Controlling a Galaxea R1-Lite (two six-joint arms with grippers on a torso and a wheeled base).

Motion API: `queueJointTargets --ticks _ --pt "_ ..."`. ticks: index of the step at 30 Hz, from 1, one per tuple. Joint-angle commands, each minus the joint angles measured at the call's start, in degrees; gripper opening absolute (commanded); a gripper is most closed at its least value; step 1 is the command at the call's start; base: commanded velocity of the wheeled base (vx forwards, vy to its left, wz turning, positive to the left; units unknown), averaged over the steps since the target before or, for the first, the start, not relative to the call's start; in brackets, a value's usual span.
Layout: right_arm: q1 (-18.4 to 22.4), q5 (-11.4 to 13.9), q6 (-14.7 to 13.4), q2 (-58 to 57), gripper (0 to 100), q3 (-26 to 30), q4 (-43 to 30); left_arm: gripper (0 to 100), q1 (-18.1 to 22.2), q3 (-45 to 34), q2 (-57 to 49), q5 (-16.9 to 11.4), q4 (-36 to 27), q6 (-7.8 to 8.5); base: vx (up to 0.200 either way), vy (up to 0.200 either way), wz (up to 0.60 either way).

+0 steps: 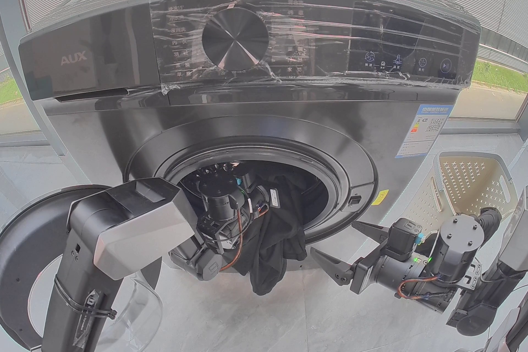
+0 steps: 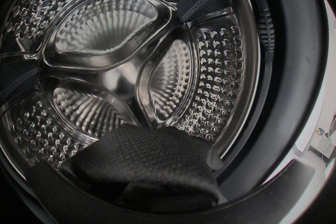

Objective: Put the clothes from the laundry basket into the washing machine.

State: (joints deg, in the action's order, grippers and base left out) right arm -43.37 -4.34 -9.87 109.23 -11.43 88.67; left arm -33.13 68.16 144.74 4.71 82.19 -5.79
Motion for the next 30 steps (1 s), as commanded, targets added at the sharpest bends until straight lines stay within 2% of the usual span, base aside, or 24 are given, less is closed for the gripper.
queueJointTargets --ticks 1,7,8,12,16,26,27,30 --pt "0.13 -0.05 -0.06 0.90 100 -0.25 0.01 0 0.79 7.34 3.44 0.04 -3.79 -0.01 0.000 0.000 0.00" --pt "0.40 0.03 -0.06 0.81 100 -0.25 0.01 0 2.37 18.59 7.93 0.83 -10.47 0.17 0.000 0.000 0.00" --pt "0.48 0.03 -0.06 0.81 100 -0.25 0.01 0 2.90 22.98 8.98 1.27 -13.19 0.17 0.000 0.000 0.00" --pt "0.57 0.12 -0.15 0.81 100 -0.25 0.01 0 4.31 31.69 10.48 3.20 -19.61 0.08 0.000 0.000 0.00" --pt "1.10 0.21 -0.06 0.90 100 -0.34 0.01 0 4.92 33.80 10.56 3.20 -22.77 -0.01 0.000 0.000 0.00" --pt "1.10 0.21 0.03 0.81 100 -0.25 0.01 0 5.01 33.00 10.56 3.29 -22.51 0.08 0.000 0.000 0.00" --pt "1.10 0.21 0.03 0.81 100 -0.25 0.01 100 5.01 32.83 10.48 3.20 -22.42 0.08 0.000 0.000 0.00" --pt "1.10 0.21 -0.15 0.81 100 -0.17 0.01 100 4.83 32.04 9.95 3.20 -21.90 -0.01 0.000 0.000 0.00"
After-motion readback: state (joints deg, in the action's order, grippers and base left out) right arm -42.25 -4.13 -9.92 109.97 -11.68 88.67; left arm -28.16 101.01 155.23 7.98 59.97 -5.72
